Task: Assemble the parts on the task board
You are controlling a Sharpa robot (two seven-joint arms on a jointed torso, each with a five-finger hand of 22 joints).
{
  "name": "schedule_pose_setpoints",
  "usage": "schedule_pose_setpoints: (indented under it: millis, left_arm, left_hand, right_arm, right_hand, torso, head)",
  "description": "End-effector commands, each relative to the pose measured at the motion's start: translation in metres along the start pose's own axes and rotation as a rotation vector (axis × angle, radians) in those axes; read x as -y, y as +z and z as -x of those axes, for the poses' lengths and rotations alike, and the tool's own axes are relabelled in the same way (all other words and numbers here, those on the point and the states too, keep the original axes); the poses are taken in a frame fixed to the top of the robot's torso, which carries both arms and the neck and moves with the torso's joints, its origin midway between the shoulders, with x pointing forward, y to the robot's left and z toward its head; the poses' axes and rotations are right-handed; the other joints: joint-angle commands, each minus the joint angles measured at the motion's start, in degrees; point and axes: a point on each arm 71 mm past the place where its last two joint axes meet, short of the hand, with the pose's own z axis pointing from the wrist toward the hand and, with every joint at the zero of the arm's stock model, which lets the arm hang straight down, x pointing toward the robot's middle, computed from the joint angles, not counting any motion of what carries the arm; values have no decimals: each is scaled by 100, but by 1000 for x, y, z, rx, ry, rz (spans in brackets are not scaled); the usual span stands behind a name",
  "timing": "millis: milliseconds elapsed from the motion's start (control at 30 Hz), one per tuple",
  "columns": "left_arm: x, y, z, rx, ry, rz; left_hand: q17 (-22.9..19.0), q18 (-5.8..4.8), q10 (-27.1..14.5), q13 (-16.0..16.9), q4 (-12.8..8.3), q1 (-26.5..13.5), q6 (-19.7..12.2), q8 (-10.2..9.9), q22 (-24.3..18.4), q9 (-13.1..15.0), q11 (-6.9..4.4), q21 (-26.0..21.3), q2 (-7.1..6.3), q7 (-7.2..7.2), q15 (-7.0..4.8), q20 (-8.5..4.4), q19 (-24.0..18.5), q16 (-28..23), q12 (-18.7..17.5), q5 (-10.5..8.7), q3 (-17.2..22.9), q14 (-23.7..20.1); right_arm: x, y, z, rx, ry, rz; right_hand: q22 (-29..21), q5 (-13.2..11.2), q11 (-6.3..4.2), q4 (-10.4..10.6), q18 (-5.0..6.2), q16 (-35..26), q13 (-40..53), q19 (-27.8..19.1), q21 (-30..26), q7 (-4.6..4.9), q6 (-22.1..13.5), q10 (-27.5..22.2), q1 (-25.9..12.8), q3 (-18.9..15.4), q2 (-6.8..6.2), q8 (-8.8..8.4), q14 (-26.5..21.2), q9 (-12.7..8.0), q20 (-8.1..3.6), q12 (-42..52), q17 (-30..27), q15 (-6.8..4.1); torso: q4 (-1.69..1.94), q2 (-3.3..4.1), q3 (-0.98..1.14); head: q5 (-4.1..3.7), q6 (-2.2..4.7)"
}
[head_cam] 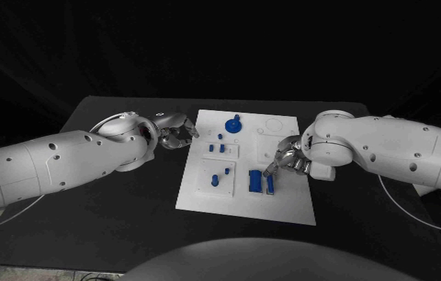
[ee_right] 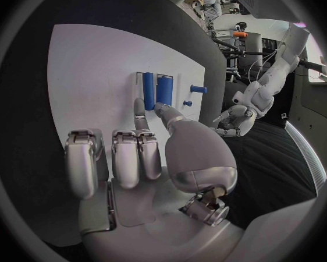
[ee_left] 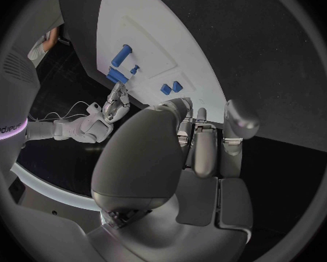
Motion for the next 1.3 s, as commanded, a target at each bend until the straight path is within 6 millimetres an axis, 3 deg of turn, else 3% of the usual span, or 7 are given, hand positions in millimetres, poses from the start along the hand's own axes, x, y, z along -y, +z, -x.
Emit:
schedule_pose_setpoints:
  millis: [33, 333, 500, 900, 1300]
  left_arm:
    - [1, 1, -1, -16, -2, 2]
    - [1, 1, -1, -20, -2, 5]
    - [1, 1, -1, -22, -1, 5]
    - [0, 1, -2, -29, -1, 9]
    - [-1, 0, -2, -36, -1, 13]
  left_hand:
    - [-5, 104, 36, -3, -4, -36, -7, 24, 717, 7, -7, -39, 7, 43, 26, 8, -52, -21, 12, 34, 31, -7]
    - [-5, 104, 36, -3, -4, -36, -7, 24, 717, 7, -7, -39, 7, 43, 26, 8, -52, -21, 12, 34, 31, -7]
    - [-5, 104, 36, -3, -4, -36, -7, 24, 717, 7, -7, -39, 7, 43, 26, 8, -52, -21, 12, 34, 31, -7]
    - [-16, 104, 38, -5, -5, -42, -15, 20, 716, 6, 1, -46, 4, 42, 30, 11, -54, -26, 8, 33, 33, -13]
    - [-16, 104, 38, -5, -5, -42, -15, 20, 716, 6, 1, -46, 4, 42, 30, 11, -54, -26, 8, 33, 33, -13]
  right_arm:
    - [0, 2, -4, -40, 6, 4]
    - [2, 5, -7, -42, -23, -9]
    - [3, 6, -8, -38, -31, -13]
    - [7, 5, -8, -24, -51, -20]
    - [12, 5, -6, 1, -42, -28]
  right_hand:
    - [1338, -27, -5, 0, 86, -10, 1505, 379, -48, -2, -32, 616, -52, 40, -9, 26, 521, 10, -47, 22, 1213, -48]
    - [1308, -108, 8, 11, 107, -62, 1505, 341, -131, 16, -97, 616, -122, 75, -8, 7, 506, 26, -43, 22, 1158, -39]
    - [1297, -478, 30, 76, 114, -78, 1505, 329, -167, 39, -146, 616, -284, 71, -12, -5, 503, 49, -26, 22, 1141, -21]
    - [1286, -1111, 72, 117, 121, -110, 1505, 323, -206, 86, -235, 616, -499, -60, -146, -39, 496, 67, 1, 22, 1105, 13]
    - [1280, -1180, 76, 126, 126, -128, 1505, 318, -225, 86, -236, 616, -519, -69, -123, -36, 492, 75, 6, 22, 1085, 17]
  torso:
    - [1, -1, 4]
    - [-9, 4, -2]
    - [-10, 4, 0]
    - [-15, 5, 2]
    - [-14, 7, 0]
  head:
    - [13, -1]
    - [32, -1]
    - [33, -1]
    - [38, -1]
    - [31, -1]
